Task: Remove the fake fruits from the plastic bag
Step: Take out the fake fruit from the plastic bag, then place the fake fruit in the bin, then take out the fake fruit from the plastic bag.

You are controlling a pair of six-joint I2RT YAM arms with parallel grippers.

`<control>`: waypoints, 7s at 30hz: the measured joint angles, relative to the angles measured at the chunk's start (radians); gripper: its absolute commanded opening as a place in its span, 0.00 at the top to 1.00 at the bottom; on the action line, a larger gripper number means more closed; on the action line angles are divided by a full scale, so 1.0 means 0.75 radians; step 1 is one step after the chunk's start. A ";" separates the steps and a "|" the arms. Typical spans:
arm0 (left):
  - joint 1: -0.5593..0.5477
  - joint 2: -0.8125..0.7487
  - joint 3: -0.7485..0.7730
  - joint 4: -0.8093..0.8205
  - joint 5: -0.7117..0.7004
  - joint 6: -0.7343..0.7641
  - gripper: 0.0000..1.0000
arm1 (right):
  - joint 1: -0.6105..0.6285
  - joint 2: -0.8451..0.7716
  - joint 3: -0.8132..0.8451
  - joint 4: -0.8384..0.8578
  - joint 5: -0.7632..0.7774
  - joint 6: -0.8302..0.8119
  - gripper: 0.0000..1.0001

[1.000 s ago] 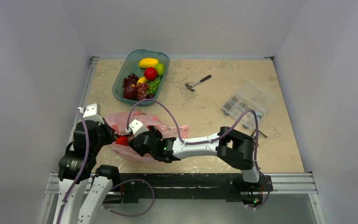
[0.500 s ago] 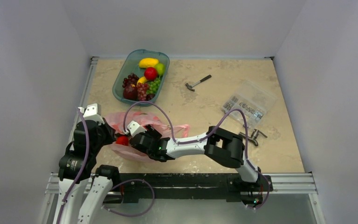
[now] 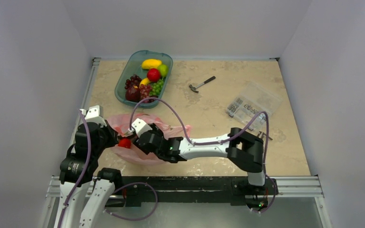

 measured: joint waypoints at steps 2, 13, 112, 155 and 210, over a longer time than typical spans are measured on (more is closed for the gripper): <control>0.000 0.000 0.000 0.001 0.004 0.000 1.00 | 0.000 -0.075 -0.026 0.002 -0.036 0.019 0.97; 0.001 0.000 0.000 0.005 0.012 0.000 1.00 | -0.004 -0.387 -0.270 0.137 -0.372 0.113 1.00; 0.007 -0.039 -0.018 0.028 0.063 0.034 1.00 | -0.474 -0.490 0.134 -0.127 -0.629 0.222 0.53; 0.016 0.022 -0.018 0.025 0.025 0.023 1.00 | -0.002 -0.034 -0.247 0.502 -0.405 0.266 0.57; 0.016 0.023 -0.020 0.030 0.107 0.032 1.00 | -0.218 0.417 0.213 0.568 -0.210 0.655 0.80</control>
